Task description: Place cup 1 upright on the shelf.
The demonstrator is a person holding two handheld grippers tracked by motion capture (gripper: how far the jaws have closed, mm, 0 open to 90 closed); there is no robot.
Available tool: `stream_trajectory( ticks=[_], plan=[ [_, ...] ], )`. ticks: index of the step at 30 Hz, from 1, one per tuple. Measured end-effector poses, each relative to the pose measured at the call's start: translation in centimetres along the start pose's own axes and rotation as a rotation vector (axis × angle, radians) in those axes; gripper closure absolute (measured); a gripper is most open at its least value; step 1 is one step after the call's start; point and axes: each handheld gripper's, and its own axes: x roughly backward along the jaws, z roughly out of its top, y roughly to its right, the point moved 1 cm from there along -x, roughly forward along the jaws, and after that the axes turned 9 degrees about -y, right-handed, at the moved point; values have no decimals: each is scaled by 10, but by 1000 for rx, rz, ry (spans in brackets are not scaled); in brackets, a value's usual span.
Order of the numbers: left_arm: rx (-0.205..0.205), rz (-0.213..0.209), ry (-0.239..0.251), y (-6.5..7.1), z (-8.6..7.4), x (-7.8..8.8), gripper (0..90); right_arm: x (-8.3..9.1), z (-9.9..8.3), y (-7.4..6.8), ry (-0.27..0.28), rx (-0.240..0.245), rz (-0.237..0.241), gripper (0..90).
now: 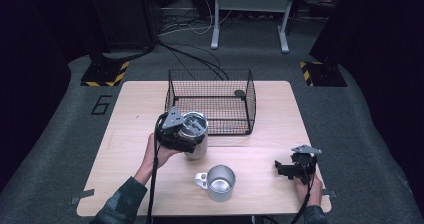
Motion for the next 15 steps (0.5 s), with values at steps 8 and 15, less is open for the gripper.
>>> stream_trajectory(
  ticks=[8,15],
  plan=[
    [5,15,7,-5,0,12,37,0,0,0,0,1,0,0],
    [9,16,18,-9,2,24,37,0,0,0,1,-2,0,0]
  ],
)
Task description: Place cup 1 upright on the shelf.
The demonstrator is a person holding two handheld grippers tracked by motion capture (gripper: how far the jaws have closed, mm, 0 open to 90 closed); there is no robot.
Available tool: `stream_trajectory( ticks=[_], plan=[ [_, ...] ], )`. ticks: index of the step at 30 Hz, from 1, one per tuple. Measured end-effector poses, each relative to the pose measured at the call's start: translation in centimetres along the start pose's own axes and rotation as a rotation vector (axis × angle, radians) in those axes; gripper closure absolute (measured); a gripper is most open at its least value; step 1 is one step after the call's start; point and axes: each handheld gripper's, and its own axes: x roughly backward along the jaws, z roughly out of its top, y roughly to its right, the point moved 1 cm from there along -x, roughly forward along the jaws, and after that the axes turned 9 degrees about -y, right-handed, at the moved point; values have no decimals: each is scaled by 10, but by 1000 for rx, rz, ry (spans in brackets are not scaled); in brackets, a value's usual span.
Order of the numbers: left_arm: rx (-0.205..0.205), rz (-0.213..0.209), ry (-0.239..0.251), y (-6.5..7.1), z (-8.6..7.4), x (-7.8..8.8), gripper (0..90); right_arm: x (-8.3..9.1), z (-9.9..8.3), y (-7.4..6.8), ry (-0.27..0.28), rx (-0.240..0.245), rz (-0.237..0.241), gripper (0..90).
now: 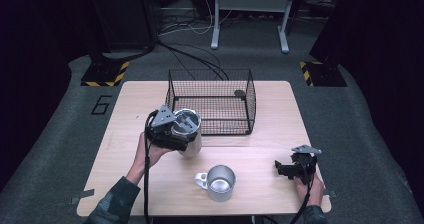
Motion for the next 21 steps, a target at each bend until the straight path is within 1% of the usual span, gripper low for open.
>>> stream_trajectory(
  ticks=[1,5,8,11,12,15,18,19,21],
  plan=[
    [-1,1,0,-1,1,3,37,0,0,0,0,0,0,0],
    [-1,8,9,-2,3,7,37,0,0,0,0,0,0,0],
    [9,2,10,-3,5,12,37,0,0,0,-3,-1,-1,0],
    [17,9,23,-6,7,16,36,0,0,0,-2,-2,-1,0],
    [17,8,17,-7,8,18,36,0,0,0,-2,-2,-1,0],
    [23,2,22,-9,9,21,37,0,0,0,-3,-1,-1,0],
    [25,9,31,-10,11,24,37,0,0,0,-3,-1,-1,0],
    [23,3,26,-10,12,26,37,0,0,0,-2,-1,-1,0],
    [26,-1,30,-11,14,28,37,0,0,0,-3,-1,-1,0]
  ],
)
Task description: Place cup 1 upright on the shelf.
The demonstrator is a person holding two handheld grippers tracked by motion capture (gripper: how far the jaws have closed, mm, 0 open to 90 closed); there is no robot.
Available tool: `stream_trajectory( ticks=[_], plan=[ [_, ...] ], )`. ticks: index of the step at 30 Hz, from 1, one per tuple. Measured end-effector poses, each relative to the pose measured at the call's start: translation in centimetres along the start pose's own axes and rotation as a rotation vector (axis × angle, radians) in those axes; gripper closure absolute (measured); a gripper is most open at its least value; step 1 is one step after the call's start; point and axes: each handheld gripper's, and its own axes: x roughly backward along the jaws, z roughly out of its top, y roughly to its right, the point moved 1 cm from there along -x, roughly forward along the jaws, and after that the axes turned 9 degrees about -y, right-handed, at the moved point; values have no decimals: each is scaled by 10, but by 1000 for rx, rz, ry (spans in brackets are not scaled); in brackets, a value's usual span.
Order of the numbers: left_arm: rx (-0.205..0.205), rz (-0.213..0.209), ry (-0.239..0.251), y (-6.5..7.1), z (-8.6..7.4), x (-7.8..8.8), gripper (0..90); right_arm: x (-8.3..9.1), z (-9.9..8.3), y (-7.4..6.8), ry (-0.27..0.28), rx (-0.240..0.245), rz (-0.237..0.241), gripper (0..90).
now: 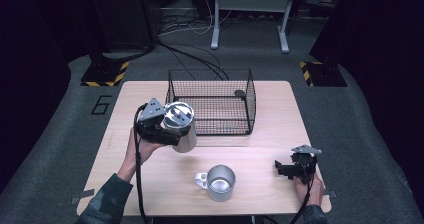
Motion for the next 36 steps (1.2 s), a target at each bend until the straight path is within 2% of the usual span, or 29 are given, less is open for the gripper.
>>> stream_trajectory(
  ticks=[10,11,21,27,28,36],
  plan=[
    [-7,6,12,-6,13,9,37,0,0,0,0,0,0,0],
    [-7,18,21,-8,16,10,37,0,0,0,0,0,0,0],
    [-5,27,26,-16,28,13,37,0,0,0,0,0,0,0],
    [-5,27,26,-16,28,13,37,0,0,0,0,0,0,0],
    [-3,34,30,-20,36,15,37,0,0,0,0,0,0,0],
    [-18,38,25,-23,47,16,37,0,0,0,0,0,0,0]
  ],
)
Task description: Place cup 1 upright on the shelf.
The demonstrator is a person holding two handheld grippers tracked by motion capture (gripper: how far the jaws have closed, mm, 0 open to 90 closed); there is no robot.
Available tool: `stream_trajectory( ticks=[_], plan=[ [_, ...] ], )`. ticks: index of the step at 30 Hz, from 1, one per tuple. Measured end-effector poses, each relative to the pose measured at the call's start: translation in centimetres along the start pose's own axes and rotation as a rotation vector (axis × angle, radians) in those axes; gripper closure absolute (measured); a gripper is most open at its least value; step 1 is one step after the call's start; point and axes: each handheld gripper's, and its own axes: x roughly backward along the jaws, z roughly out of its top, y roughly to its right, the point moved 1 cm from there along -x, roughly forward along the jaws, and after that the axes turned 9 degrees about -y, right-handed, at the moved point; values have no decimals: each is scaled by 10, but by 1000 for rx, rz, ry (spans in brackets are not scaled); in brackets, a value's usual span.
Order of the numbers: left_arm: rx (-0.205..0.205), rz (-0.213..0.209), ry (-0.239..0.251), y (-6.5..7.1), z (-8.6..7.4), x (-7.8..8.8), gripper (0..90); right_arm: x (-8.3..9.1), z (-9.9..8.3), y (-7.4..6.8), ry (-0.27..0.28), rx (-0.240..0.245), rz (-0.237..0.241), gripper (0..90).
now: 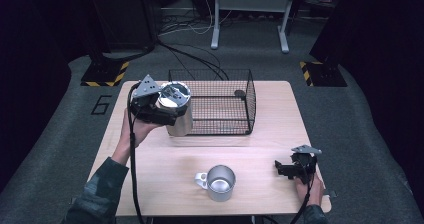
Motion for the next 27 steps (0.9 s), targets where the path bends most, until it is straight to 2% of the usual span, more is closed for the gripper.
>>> stream_trajectory(
  ticks=[9,10,16,21,22,23,24,27],
  plan=[
    [-2,7,6,-2,4,-1,37,0,0,0,0,0,0,0],
    [3,15,14,-9,13,-4,37,0,0,0,0,0,0,0],
    [13,29,18,-16,21,-10,37,0,0,0,0,0,0,0],
    [6,36,17,-22,28,-15,37,0,0,0,0,0,0,0],
    [19,36,17,-22,29,-16,38,0,0,0,0,0,0,0],
    [5,43,14,-24,31,-17,37,0,0,0,0,0,0,0],
    [16,39,13,-25,32,-19,37,0,0,0,0,0,0,0],
    [8,51,14,-28,35,-22,37,0,0,0,0,0,0,0]
  ],
)
